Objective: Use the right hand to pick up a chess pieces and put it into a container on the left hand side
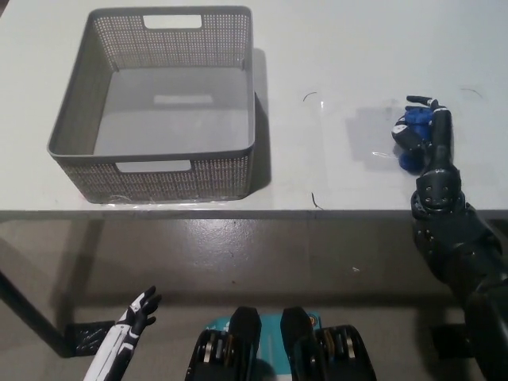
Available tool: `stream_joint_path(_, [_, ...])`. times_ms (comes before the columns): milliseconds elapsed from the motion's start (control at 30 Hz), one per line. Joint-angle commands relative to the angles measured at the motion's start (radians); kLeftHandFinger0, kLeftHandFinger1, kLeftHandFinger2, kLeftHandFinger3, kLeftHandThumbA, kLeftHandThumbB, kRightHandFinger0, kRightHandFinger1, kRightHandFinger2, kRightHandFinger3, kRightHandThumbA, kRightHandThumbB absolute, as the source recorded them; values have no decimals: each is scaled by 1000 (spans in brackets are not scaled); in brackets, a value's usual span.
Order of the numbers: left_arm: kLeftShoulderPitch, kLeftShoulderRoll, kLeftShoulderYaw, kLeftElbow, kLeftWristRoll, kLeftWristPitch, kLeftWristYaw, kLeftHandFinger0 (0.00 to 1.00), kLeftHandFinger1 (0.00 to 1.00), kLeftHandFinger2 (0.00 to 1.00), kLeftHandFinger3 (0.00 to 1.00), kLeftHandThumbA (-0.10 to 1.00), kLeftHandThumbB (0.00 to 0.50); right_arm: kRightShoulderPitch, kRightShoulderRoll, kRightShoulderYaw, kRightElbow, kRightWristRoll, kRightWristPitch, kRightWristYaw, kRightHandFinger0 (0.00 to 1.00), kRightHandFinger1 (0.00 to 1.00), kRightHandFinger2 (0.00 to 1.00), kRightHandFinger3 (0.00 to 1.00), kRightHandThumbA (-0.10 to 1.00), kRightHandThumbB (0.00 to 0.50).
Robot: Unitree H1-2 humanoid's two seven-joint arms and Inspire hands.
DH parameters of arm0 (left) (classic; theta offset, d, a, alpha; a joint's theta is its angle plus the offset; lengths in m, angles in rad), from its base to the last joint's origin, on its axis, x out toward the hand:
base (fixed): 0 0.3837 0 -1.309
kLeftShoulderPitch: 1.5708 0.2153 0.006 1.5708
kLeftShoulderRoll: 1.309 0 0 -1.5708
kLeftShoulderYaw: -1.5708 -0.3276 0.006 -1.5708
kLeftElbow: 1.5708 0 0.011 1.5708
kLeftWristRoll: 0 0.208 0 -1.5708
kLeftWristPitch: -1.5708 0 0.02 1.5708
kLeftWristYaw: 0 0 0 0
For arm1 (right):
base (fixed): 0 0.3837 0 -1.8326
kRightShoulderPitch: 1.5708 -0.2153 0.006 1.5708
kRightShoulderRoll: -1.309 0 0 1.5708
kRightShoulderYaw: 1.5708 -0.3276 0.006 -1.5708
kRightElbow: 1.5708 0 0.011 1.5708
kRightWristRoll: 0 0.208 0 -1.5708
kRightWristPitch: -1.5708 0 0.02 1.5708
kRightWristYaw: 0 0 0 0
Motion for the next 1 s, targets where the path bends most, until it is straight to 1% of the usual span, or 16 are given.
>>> stream_joint_path(0, [3, 7, 5, -23, -11, -25, -9, 1000, 1000, 1000, 1000, 1000, 264, -29, 4, -13, -11, 28, -43, -18, 0, 263, 699, 722, -100, 130])
stream_joint_path(100, [2, 6, 5, -21, -10, -24, -8, 1000, 1000, 1000, 1000, 1000, 270, -46, 11, -24, -28, 39, -57, -23, 0, 264, 682, 692, -100, 136])
stream_joint_path(133, [4, 6, 4, -19, -10, -32, -9, 1000, 1000, 1000, 1000, 1000, 267, -57, 13, -5, -41, 15, -71, -49, 0, 254, 659, 666, -100, 153])
stream_joint_path(200, [4, 7, 4, -19, -6, -34, -7, 1000, 1000, 1000, 1000, 1000, 264, -66, 15, 15, -53, -8, -79, -75, 0, 214, 622, 618, -100, 160])
stream_joint_path(233, [5, 6, 4, -22, -8, -25, -7, 1000, 1000, 1000, 1000, 1000, 272, -77, 18, 13, -68, -3, -77, -68, 0, 211, 616, 615, -100, 155])
stream_joint_path(267, [5, 6, 4, -22, -7, -27, -7, 1000, 1000, 1000, 1000, 1000, 264, -80, 19, 12, -74, 3, -77, -61, 0, 206, 610, 607, -100, 142])
stream_joint_path(300, [5, 7, 3, -21, -4, -33, -7, 1000, 1000, 1000, 1000, 1000, 251, -92, 23, 10, -102, 10, -83, -37, 0, 213, 622, 626, -100, 139])
stream_joint_path(367, [2, 7, 4, -14, -4, -37, -6, 1000, 1000, 1000, 1000, 1000, 252, -105, 29, 13, -133, 9, -88, -28, 0, 240, 668, 674, -100, 152])
stream_joint_path(533, [7, 5, 4, -13, -3, -43, -3, 1000, 1000, 1000, 1000, 1000, 251, -131, 45, 40, -220, -24, -47, -55, 0, 231, 649, 652, -100, 155])
stream_joint_path(667, [13, 3, 6, -14, -9, -41, -4, 1000, 1000, 1000, 1000, 1000, 248, -153, 74, 56, -284, -32, -49, -44, 0, 236, 653, 659, -100, 155])
stream_joint_path(733, [13, 4, 6, -11, -1, -45, 0, 1000, 1000, 1000, 1000, 1000, 258, -177, 90, 75, -291, -54, -47, -56, 0, 190, 597, 650, -100, 159])
stream_joint_path(767, [15, 3, 6, -15, 1, -43, 1, 1000, 1000, 1000, 1000, 1000, 259, -187, 102, 76, -299, -51, -41, -53, 0, 150, 555, 627, -100, 155])
stream_joint_path(800, [15, 4, 6, -17, 2, -41, 1, 1000, 1000, 1000, 1000, 1000, 260, -194, 111, 75, -301, -44, -41, -50, 0, 138, 544, 608, -100, 160])
stream_joint_path(867, [13, 4, 4, -15, 1, -43, 0, 1000, 1000, 1000, 1000, 1000, 257, -217, 136, 75, -304, -35, -24, -47, 0, 164, 582, 615, -100, 160])
stream_joint_path(933, [10, 2, 6, -12, -2, -41, 0, 1000, 1000, 1000, 1000, 1000, 262, -245, 171, 80, -298, -34, -1, -48, 0, 243, 680, 697, -100, 145])
stream_joint_path(967, [9, 2, 7, -13, -4, -38, -1, 1000, 1000, 1000, 1000, 1000, 262, -253, 181, 80, -291, -30, -4, -43, 0, 218, 628, 656, -100, 168])
